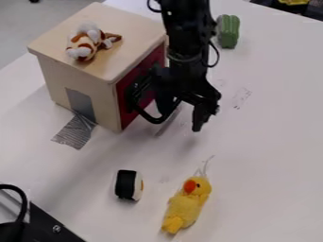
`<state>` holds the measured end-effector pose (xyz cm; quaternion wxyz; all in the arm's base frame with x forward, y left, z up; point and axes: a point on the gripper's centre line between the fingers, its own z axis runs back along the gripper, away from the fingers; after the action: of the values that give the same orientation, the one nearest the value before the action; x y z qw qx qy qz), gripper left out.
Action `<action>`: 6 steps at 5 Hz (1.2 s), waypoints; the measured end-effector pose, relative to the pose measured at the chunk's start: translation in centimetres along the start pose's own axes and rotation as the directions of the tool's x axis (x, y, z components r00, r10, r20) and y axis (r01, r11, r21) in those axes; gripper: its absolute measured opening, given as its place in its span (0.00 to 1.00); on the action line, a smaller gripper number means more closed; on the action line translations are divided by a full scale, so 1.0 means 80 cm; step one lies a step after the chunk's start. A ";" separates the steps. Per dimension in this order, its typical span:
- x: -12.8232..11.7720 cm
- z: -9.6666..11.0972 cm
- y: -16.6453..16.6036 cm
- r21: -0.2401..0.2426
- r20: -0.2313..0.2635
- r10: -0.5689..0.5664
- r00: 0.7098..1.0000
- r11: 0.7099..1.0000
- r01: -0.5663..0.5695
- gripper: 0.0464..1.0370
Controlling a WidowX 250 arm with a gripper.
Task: Open the drawer
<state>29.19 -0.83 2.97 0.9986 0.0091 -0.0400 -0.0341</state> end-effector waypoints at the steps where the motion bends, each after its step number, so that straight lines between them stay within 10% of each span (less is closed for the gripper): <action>1: 0.001 -0.015 0.003 0.021 -0.035 0.011 0.999 1.000 -0.011 0.91; 4: 0.001 -0.018 -0.023 -0.013 -0.073 0.027 0.997 1.000 -0.028 0.12; 6: 0.017 -0.007 -0.074 -0.064 -0.071 0.015 0.997 0.998 -0.020 0.08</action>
<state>30.21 -6.84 2.37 0.9994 -0.0222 -0.0035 -0.0262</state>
